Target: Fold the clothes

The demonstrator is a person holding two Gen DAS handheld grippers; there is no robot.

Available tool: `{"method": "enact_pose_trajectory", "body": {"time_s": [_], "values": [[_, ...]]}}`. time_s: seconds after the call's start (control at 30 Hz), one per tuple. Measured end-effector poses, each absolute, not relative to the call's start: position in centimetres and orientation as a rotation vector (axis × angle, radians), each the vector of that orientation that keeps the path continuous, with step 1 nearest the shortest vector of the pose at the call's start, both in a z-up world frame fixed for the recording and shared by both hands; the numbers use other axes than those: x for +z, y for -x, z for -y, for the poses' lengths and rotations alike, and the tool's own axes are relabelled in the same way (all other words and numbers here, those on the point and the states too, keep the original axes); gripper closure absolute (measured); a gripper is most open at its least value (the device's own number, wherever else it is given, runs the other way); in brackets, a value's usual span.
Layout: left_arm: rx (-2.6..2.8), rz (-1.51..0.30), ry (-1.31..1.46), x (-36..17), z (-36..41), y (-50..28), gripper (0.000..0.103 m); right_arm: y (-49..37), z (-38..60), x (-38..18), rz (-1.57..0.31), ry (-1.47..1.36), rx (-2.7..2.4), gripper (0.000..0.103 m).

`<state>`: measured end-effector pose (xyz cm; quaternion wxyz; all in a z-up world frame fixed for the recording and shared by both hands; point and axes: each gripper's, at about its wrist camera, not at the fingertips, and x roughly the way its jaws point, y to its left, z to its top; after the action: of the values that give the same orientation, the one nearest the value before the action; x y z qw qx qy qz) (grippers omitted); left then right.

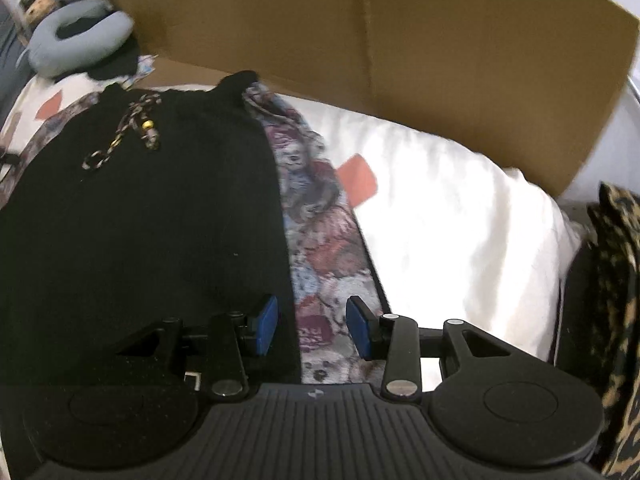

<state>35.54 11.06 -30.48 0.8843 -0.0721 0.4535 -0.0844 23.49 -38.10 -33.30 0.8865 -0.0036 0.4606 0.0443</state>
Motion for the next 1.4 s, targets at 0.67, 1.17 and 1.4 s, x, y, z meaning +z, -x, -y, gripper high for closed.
{"method": "enact_pose_trajectory", "body": {"time_s": [0.67,1.17,1.4], "values": [[-0.039,-0.912,0.036,-32.6,-10.7,-38.8,0.100,-31.7,35.7,-35.3,-0.908,0.064,0.030,0.060],[-0.230,-0.909,0.057,-33.9,-5.4,-42.0,0.092,-36.6,32.2,-35.3,-0.870,0.073,0.143,0.065],[-0.144,-0.956,0.009,-34.7,-6.0,-43.5,0.097,-40.1,31.9,-36.1,-0.882,0.123,0.112,0.066]]}}
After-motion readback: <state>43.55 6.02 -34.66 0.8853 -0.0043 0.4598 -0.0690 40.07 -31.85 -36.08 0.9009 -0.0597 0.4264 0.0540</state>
